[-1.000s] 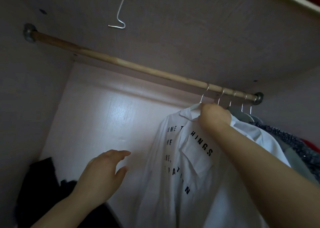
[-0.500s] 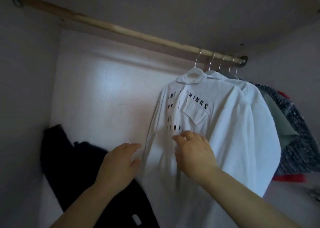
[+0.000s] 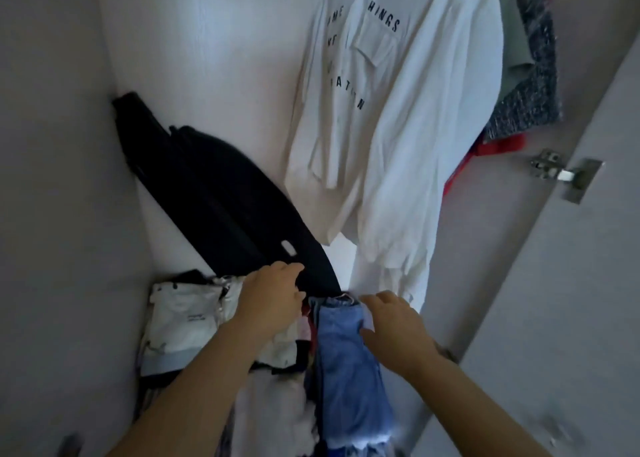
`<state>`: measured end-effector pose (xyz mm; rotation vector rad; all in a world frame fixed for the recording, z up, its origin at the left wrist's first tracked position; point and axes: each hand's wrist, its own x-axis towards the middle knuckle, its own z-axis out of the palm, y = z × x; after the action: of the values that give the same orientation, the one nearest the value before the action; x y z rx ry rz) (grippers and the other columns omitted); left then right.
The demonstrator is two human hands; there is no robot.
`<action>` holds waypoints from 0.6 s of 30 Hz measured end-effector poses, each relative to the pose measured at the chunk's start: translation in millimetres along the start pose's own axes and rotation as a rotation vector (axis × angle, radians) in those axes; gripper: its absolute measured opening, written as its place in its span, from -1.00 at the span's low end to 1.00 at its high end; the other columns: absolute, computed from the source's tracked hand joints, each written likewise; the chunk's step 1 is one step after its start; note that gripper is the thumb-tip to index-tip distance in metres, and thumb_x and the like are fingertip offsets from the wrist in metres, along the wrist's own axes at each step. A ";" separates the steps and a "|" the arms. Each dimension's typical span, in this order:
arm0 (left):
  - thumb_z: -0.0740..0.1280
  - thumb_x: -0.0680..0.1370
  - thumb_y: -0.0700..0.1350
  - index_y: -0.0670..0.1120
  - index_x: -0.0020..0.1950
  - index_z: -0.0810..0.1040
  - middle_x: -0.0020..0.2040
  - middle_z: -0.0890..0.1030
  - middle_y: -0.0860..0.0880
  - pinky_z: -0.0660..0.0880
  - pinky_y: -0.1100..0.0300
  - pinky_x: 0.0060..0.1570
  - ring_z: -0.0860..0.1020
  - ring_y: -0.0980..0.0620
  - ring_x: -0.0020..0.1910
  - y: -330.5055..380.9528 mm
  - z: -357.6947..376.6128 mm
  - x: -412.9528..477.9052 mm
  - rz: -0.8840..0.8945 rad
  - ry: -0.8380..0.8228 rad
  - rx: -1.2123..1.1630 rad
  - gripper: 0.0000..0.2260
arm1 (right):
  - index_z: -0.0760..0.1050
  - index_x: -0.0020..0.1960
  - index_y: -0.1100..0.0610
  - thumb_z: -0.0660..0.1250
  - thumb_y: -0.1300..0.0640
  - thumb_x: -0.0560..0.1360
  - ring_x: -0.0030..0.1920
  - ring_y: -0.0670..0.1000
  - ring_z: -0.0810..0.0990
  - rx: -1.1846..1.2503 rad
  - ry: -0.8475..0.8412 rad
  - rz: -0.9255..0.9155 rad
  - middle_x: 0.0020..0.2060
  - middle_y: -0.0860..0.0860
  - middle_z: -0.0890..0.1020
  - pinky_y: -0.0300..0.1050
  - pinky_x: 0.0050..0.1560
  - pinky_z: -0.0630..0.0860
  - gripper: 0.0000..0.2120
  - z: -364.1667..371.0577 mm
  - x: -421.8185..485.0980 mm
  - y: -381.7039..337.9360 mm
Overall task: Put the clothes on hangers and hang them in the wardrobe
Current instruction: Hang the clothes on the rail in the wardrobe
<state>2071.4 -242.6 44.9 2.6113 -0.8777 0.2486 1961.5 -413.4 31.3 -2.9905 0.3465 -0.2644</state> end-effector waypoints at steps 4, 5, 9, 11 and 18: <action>0.20 0.56 -0.08 -0.07 0.34 0.38 0.26 0.47 -0.08 0.38 0.08 0.17 0.46 -0.07 0.19 30.1 37.2 -83.9 -0.020 -0.115 -0.003 -0.65 | 0.35 0.28 0.06 0.16 0.15 0.52 0.15 0.09 0.46 -0.003 -0.103 0.074 0.20 0.06 0.44 -0.13 0.09 0.40 -0.67 31.8 -97.9 17.6; 0.20 0.56 -0.08 -0.08 0.34 0.39 0.24 0.48 -0.09 0.39 0.08 0.16 0.46 -0.07 0.18 38.9 46.8 -105.5 -0.009 -0.143 -0.003 -0.66 | 0.36 0.26 0.07 0.15 0.16 0.51 0.12 0.09 0.47 0.010 -0.121 0.091 0.18 0.06 0.45 -0.14 0.07 0.40 -0.68 38.4 -124.6 22.6; 0.21 0.55 -0.08 -0.07 0.31 0.43 0.22 0.50 -0.07 0.39 0.13 0.14 0.46 -0.05 0.18 78.5 78.5 -185.6 0.074 -0.243 -0.048 -0.68 | 0.33 0.32 0.01 0.21 0.11 0.50 0.18 0.06 0.44 0.088 -0.175 0.209 0.21 0.03 0.43 -0.14 0.15 0.37 -0.61 53.0 -229.3 41.3; 0.21 0.56 -0.05 -0.04 0.35 0.38 0.26 0.47 -0.05 0.36 0.14 0.18 0.44 -0.03 0.21 99.7 89.3 -221.9 0.109 -0.303 -0.035 -0.65 | 0.28 0.37 0.01 0.24 0.06 0.51 0.22 0.07 0.41 0.110 -0.208 0.293 0.25 0.03 0.40 -0.13 0.20 0.34 -0.56 54.4 -279.3 45.6; 0.19 0.56 0.02 0.03 0.40 0.29 0.31 0.43 0.00 0.35 0.13 0.18 0.42 0.00 0.25 163.2 105.4 -316.8 0.368 -0.456 0.060 -0.59 | 0.22 0.44 0.00 0.22 0.04 0.54 0.27 0.08 0.39 0.153 -0.257 0.652 0.31 0.02 0.38 -0.07 0.28 0.33 -0.52 57.3 -438.9 42.1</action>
<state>1726.4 -232.3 -92.8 2.5842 -1.5268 -0.2436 1542.4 -344.7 -100.3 -2.5399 1.1586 0.1500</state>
